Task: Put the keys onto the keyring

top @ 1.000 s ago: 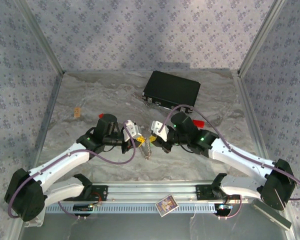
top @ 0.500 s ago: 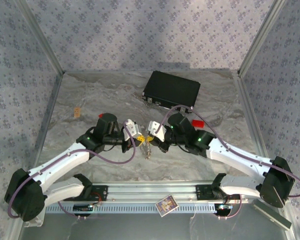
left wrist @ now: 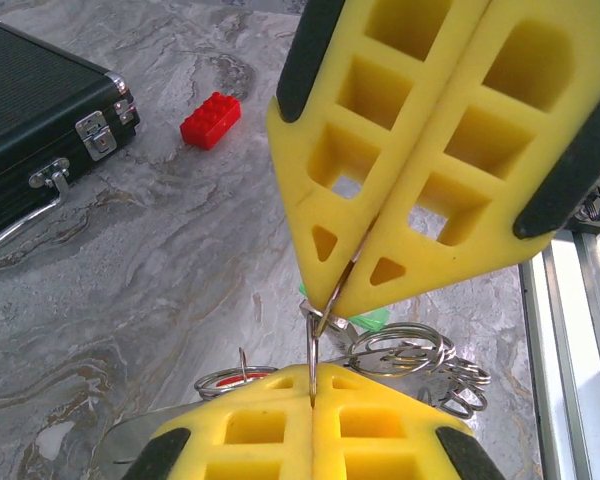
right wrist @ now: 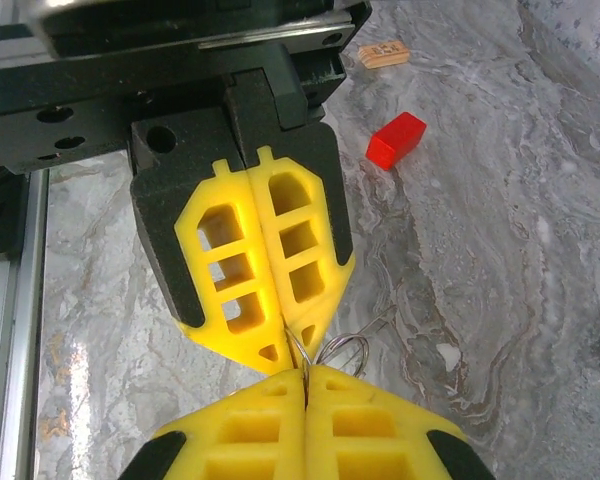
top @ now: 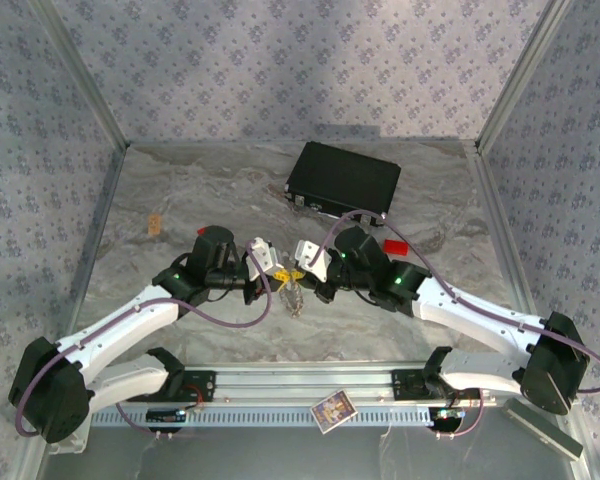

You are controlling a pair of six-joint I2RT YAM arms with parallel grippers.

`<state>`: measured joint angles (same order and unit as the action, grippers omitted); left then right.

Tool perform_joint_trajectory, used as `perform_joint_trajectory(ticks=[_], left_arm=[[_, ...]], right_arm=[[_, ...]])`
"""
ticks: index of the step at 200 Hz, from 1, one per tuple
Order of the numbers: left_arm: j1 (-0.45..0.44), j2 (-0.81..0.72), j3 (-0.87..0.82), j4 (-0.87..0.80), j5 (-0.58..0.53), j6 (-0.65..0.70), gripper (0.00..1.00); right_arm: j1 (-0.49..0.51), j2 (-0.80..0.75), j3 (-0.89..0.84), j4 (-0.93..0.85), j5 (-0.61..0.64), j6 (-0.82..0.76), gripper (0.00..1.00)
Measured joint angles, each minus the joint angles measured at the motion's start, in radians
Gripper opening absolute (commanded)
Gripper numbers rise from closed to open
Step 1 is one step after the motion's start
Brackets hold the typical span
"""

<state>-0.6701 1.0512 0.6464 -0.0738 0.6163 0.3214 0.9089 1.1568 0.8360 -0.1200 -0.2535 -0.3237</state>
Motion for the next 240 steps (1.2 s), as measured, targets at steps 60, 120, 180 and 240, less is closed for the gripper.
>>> perform_joint_trajectory(ticks=[60, 120, 180, 240], left_arm=[[0.000, 0.000, 0.000, 0.008, -0.014, 0.000, 0.00], [0.000, 0.000, 0.000, 0.026, -0.041, 0.000, 0.00], [-0.027, -0.002, 0.000, 0.042, -0.121, 0.026, 0.00], [-0.033, -0.010, 0.000, 0.059, -0.153, 0.026, 0.00]], right_arm=[[0.011, 0.008, 0.000, 0.004, 0.051, 0.001, 0.00], [0.015, 0.013, 0.011, -0.004, 0.101, 0.036, 0.00], [0.015, 0.034, 0.040, -0.039, 0.128, 0.097, 0.00], [0.019, 0.039, 0.044, -0.033, 0.161, 0.137, 0.00]])
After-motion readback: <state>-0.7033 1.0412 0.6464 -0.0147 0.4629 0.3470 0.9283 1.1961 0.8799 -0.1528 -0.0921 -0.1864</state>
